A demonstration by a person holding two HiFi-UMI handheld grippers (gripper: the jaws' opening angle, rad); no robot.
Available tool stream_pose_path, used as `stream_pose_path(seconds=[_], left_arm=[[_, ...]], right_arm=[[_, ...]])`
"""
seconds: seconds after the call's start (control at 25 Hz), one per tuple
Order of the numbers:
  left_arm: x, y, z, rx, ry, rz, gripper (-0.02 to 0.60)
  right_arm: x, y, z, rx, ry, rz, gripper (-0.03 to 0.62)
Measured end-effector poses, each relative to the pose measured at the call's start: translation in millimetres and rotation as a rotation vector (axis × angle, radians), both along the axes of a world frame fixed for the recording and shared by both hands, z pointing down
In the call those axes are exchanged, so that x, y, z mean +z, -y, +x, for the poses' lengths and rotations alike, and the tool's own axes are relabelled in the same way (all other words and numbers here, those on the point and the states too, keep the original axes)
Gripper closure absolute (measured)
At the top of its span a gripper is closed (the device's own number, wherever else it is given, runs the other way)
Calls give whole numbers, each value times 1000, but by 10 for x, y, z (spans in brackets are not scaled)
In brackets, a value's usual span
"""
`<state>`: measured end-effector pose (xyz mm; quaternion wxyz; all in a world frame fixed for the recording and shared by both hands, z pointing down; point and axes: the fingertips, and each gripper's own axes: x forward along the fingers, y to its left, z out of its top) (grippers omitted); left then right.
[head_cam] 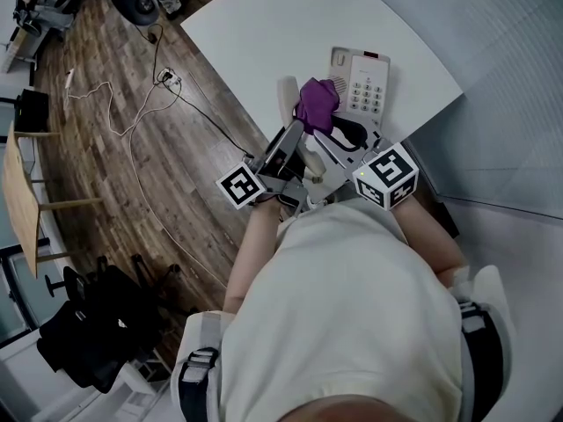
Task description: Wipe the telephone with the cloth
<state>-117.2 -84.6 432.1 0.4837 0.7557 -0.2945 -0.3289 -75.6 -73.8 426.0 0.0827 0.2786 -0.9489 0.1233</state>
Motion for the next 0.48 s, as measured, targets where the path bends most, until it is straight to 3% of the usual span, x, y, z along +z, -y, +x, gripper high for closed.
stream_pose_path(seconds=[0.48], left_arm=[[-13,-2,-12,-4,-3,7,360]], right_arm=[[66,-124,-77,-85,-3,-22,464]])
